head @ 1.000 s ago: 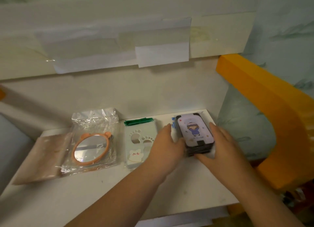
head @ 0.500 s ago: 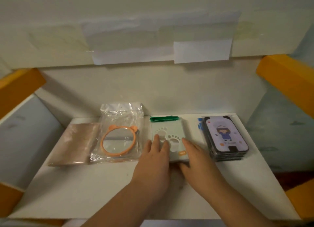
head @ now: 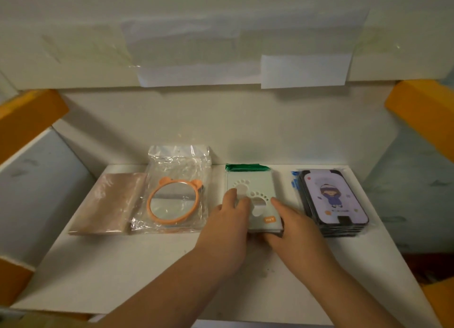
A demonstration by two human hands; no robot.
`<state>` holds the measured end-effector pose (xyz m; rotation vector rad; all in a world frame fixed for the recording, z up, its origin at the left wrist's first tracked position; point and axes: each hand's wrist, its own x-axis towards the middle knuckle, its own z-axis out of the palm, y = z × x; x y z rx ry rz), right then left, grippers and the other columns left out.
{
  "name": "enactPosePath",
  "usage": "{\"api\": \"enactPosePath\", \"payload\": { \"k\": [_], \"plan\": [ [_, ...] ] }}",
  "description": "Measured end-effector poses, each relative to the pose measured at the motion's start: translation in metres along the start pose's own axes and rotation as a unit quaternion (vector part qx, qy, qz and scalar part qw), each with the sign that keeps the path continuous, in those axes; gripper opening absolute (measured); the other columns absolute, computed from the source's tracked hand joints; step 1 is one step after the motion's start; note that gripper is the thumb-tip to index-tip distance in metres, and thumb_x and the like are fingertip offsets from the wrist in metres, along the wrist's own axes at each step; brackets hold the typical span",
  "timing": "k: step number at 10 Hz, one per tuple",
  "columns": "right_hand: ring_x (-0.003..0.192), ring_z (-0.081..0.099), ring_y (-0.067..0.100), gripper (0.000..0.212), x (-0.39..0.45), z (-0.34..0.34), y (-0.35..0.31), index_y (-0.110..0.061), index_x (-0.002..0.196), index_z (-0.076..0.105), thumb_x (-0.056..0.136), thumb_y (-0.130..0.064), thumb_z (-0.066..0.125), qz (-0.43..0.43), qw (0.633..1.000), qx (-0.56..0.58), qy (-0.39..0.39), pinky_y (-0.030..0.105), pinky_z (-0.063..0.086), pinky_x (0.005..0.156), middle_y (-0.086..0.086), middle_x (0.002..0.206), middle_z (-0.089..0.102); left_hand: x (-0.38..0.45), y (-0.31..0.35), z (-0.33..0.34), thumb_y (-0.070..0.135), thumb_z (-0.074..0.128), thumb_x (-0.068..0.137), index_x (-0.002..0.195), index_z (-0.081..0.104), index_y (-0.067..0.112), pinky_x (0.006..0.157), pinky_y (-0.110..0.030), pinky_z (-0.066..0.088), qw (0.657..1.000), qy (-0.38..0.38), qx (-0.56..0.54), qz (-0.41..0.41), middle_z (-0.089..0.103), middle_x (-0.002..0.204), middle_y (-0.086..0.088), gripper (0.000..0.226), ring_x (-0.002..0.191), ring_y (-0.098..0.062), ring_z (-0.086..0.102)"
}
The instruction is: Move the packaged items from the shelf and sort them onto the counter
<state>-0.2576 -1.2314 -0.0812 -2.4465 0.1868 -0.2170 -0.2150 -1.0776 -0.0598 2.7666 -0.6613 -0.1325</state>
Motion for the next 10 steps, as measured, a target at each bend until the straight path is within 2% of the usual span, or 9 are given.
{"api": "enactPosePath", "payload": {
  "k": [3,6,7,8,9,10],
  "plan": [
    [0.117,0.060,0.019,0.070,-0.001,0.001,0.000,-0.020,0.145,0.045,0.083,-0.031,0.074,0.002,1.000,-0.018,0.019,0.031,0.049,0.097,-0.001,0.130,0.065,0.004,0.002,0.003,0.006,0.063,0.082,0.136,0.035,0.020,0.087,-0.040,0.048,1.000,0.002,0.013,0.008,0.018,0.153,-0.008,0.062,0.115,-0.036,0.054],
    [0.105,0.065,0.013,0.059,-0.006,0.007,0.001,-0.023,0.136,0.054,0.081,-0.031,0.071,-0.009,1.000,-0.004,0.021,0.025,0.051,0.087,-0.006,0.119,0.070,-0.006,0.005,-0.001,0.004,0.060,0.082,0.135,0.036,0.015,0.083,-0.039,0.046,0.999,-0.001,0.036,0.003,0.024,0.148,-0.010,0.059,0.107,-0.036,0.058],
    [0.103,0.065,0.011,0.054,-0.007,0.006,-0.001,-0.027,0.131,0.055,0.080,-0.035,0.067,-0.009,1.000,-0.001,0.013,0.027,0.053,0.086,-0.010,0.115,0.070,-0.007,0.008,-0.002,0.004,0.060,0.082,0.135,0.035,0.014,0.085,-0.040,0.047,0.999,-0.002,0.042,-0.003,0.023,0.149,-0.012,0.059,0.109,-0.037,0.057],
    [0.111,0.062,0.015,0.057,-0.008,0.004,0.000,-0.025,0.135,0.053,0.081,-0.030,0.070,-0.008,1.000,0.009,0.011,0.029,0.051,0.092,-0.005,0.122,0.065,-0.006,0.007,0.000,0.006,0.058,0.085,0.137,0.034,0.014,0.090,-0.042,0.047,0.999,-0.005,0.040,0.002,0.021,0.151,-0.013,0.059,0.114,-0.038,0.054],
    [0.122,0.055,0.016,0.064,-0.015,-0.001,0.000,-0.025,0.145,0.044,0.085,-0.025,0.068,-0.002,1.000,0.003,-0.007,0.031,0.047,0.101,-0.003,0.134,0.054,-0.008,0.001,0.003,0.008,0.057,0.085,0.140,0.032,0.015,0.098,-0.043,0.045,0.999,0.002,0.033,0.029,0.027,0.148,-0.011,0.061,0.123,-0.036,0.046],
    [0.114,0.057,0.007,0.062,-0.019,-0.011,0.009,-0.030,0.142,0.044,0.086,-0.021,0.069,0.007,1.000,0.027,-0.015,0.035,0.051,0.098,-0.011,0.128,0.052,-0.011,-0.006,-0.001,0.011,0.059,0.084,0.150,0.020,0.013,0.109,-0.041,0.038,0.998,0.022,0.028,0.053,0.031,0.145,-0.009,0.077,0.132,-0.032,0.034]
  ]
}}
